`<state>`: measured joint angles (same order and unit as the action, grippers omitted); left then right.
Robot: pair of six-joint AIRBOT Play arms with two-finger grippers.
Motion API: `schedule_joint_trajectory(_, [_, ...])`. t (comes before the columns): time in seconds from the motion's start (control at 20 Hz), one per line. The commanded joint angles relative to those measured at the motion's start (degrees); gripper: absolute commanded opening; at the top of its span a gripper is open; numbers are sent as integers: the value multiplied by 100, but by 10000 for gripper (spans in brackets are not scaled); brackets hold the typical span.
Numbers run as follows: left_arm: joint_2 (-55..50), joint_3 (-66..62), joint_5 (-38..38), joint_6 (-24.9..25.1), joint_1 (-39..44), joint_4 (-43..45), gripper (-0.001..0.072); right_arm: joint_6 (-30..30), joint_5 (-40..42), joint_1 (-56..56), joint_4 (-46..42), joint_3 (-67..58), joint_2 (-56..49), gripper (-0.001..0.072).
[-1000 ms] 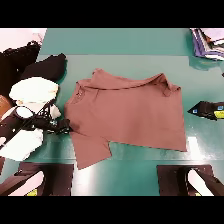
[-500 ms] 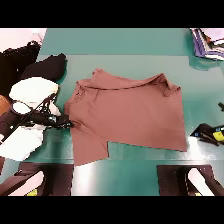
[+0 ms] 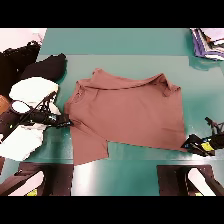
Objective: Fold the shirts.
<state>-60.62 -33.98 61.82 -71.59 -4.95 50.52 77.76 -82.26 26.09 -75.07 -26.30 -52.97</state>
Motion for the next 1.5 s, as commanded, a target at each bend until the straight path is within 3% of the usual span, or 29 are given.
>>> schedule_joint_trajectory(0.0, [4, -7, 0, 11, -2, 2, 26, 138, 345, -339, 59, 94, -323, 446])
schedule_joint_trajectory(0.1, [4, -7, -13, 11, -2, 2, 26, 192, 496, -516, 52, 94, -496, 427])
schedule_joint_trajectory(0.25, [4, -7, -13, 9, -2, 2, 26, 192, 632, -632, 52, 94, -544, 302])
schedule_joint_trajectory(0.35, [4, -7, -24, 9, -2, 2, 26, 192, 704, -632, 50, 94, -542, 290])
schedule_joint_trajectory(0.4, [4, -7, -26, 9, -2, 2, 26, 190, 715, -632, 50, 94, -540, 175])
schedule_joint_trajectory(0.5, [4, -7, -31, 9, -2, 2, 26, 168, 734, -634, 46, 94, -540, 36])
schedule_joint_trajectory(0.55, [4, -7, -31, 9, -2, 2, 26, 168, 728, -634, 48, 92, -538, 17])
schedule_joint_trajectory(0.75, [247, -168, -66, -2, -2, 11, 24, 168, 647, -634, 57, -72, 76, 15])
schedule_joint_trajectory(0.95, [839, -1200, 168, -216, -2, 15, 25, 166, 411, -634, 249, -1270, 960, 14])
schedule_joint_trajectory(1.3, [1104, -4693, 962, -623, -2, -214, 25, -72, 654, -634, 1965, -4013, 1139, 13])
schedule_joint_trajectory(1.45, [1104, -6277, 946, -647, -2, -605, 25, -94, 708, -634, 2155, -5377, 1049, 12])
